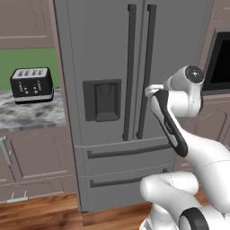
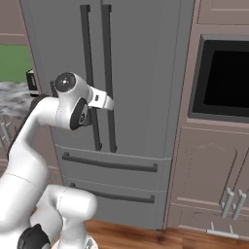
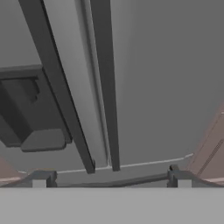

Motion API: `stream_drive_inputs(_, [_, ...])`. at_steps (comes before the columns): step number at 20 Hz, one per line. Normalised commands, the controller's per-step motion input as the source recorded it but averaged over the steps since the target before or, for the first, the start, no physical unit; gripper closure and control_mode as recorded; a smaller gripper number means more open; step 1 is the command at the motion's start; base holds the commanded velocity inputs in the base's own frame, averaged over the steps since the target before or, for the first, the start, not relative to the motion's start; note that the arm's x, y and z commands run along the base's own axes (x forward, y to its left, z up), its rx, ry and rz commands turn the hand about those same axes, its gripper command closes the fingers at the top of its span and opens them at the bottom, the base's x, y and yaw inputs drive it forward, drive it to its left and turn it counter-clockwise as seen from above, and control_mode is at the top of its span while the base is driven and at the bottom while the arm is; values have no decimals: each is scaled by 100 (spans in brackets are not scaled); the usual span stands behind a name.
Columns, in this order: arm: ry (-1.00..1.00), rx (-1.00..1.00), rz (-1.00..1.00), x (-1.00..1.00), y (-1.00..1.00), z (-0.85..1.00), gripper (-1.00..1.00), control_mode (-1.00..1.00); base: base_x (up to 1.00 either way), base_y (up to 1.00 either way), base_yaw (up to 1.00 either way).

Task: Retrieve the pear and orange from the fridge and place them into the bowl on the dining table.

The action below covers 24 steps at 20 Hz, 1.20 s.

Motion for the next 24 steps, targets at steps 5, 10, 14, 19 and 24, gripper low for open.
stream_drive_inputs(5, [-13, 0, 0, 24, 0, 10, -100, -100, 0, 0, 0])
stream_drive_inputs(10, [-20, 0, 0, 28, 0, 0, -100, -100, 0, 0, 0])
stream_drive_inputs(14, [-3, 0, 0, 45, 0, 3, -100, -100, 0, 0, 0])
stream_drive_inputs(19, [0, 0, 0, 54, 0, 6, -100, -100, 0, 0, 0])
stream_drive_inputs(24, [1, 0, 0, 59, -1, 5, -100, -100, 0, 0, 0])
